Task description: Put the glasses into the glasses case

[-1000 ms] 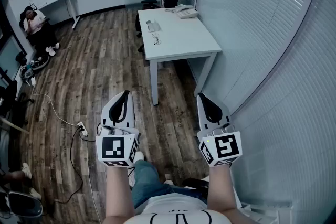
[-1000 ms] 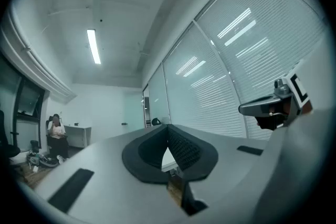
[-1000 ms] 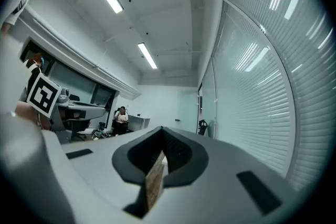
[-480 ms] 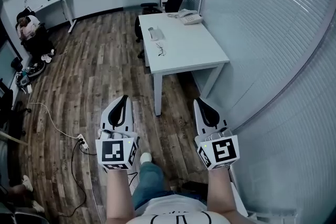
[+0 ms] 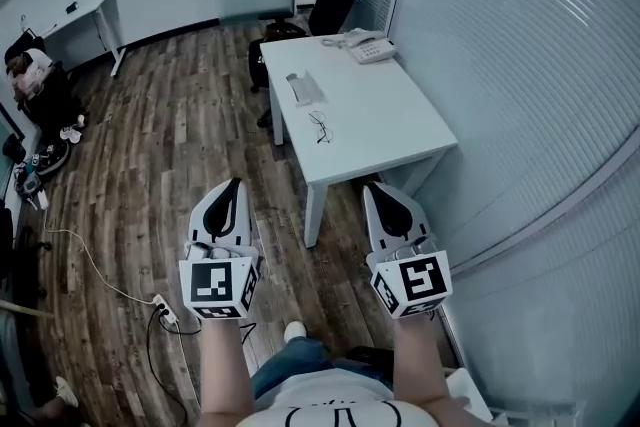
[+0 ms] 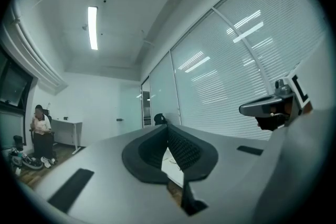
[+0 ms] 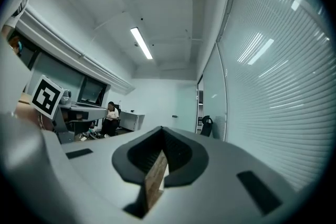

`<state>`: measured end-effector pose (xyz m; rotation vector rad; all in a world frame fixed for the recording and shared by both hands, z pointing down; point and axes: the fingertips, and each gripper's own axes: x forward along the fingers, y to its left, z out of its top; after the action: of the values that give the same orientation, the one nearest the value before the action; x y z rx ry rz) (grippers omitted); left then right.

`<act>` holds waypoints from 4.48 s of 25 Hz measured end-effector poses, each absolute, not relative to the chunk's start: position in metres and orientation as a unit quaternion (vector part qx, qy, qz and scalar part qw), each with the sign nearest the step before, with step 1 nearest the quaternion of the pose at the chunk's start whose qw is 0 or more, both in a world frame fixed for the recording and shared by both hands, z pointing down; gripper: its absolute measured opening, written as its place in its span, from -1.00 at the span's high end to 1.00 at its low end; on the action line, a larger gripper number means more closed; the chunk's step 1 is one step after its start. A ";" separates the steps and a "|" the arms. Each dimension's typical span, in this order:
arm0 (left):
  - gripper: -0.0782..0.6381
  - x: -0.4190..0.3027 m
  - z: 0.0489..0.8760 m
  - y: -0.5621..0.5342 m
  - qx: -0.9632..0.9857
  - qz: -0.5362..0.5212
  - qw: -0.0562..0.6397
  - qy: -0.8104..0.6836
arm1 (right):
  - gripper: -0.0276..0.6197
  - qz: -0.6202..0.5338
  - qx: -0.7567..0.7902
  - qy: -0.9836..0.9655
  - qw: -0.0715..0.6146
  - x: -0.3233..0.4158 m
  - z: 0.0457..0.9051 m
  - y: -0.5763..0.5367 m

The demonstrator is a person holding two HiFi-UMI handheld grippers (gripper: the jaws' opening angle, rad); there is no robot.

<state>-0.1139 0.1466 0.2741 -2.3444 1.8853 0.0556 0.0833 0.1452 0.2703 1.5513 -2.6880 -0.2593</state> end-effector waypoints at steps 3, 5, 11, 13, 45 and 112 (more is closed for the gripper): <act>0.74 -0.131 0.277 0.111 -0.780 0.020 0.063 0.622 | 0.88 -0.075 0.502 -0.861 0.013 0.072 0.276 0.113; 0.74 -0.136 0.279 0.093 -0.784 0.018 0.060 0.618 | 0.88 -0.069 0.505 -0.860 0.015 0.068 0.280 0.095; 0.74 -0.146 0.295 0.035 -0.792 0.008 0.045 0.608 | 0.80 -0.057 0.513 -0.856 0.032 0.060 0.296 0.034; 0.74 -0.148 0.301 0.011 -0.793 0.004 0.043 0.608 | 0.49 -0.039 0.509 -0.859 0.019 0.060 0.302 0.007; 0.74 -0.148 0.495 -0.308 -0.804 -0.117 -0.128 0.569 | 0.56 0.201 0.480 -0.823 0.228 0.046 0.587 -0.316; 0.74 -0.247 0.465 -0.519 -0.856 -0.117 -0.089 0.495 | 0.86 0.142 0.540 -0.764 0.324 -0.045 0.557 -0.506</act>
<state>-0.2471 -0.5193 0.4650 -2.8545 1.6509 -0.3911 -0.0454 -0.5064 0.5571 1.4154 -2.0035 0.3717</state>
